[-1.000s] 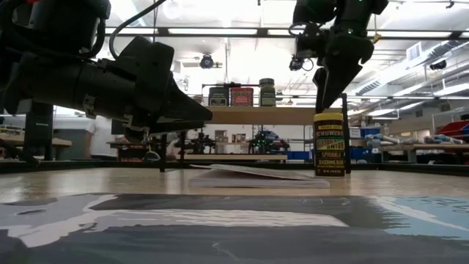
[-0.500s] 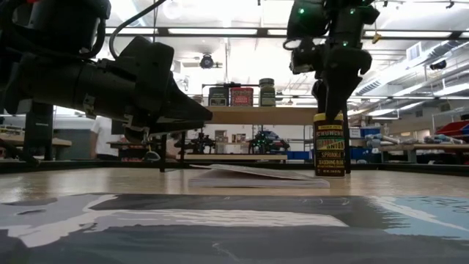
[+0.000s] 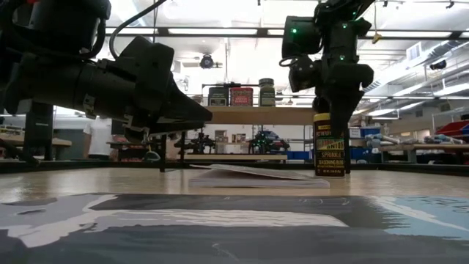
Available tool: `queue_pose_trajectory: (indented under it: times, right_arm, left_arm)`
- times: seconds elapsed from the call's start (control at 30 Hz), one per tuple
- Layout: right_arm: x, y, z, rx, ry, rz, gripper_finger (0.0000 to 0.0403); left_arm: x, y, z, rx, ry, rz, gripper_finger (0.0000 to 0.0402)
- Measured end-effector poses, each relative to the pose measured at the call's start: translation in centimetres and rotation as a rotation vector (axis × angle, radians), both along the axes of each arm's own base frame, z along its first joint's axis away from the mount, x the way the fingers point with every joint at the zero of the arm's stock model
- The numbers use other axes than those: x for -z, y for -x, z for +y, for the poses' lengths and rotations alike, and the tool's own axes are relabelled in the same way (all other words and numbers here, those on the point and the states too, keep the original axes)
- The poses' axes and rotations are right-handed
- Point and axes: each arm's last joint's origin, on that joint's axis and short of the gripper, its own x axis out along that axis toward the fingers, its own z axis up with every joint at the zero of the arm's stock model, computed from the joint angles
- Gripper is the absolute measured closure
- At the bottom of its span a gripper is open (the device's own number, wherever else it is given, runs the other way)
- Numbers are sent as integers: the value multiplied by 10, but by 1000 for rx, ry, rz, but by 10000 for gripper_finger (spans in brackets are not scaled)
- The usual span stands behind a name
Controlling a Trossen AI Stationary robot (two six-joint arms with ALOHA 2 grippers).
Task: Shelf spices
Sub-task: Put the yellow seasoning bottle on the shelf
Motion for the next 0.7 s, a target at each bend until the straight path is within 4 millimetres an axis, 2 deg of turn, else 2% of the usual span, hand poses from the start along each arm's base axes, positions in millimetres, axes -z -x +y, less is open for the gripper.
queue_pose_trajectory:
  times: [0.13,0.27,0.7]
  right_arm:
    - [3,-1,0,-1,-3,11,126]
    - [3,-2,0,-3,-6,5,184]
    - [-1,0,1,-5,-15,30,188]
  left_arm:
    - [0,0,0,-1,0,0,235]
    - [0,0,0,-1,0,0,235]
    - [0,0,1,-5,0,2,235]
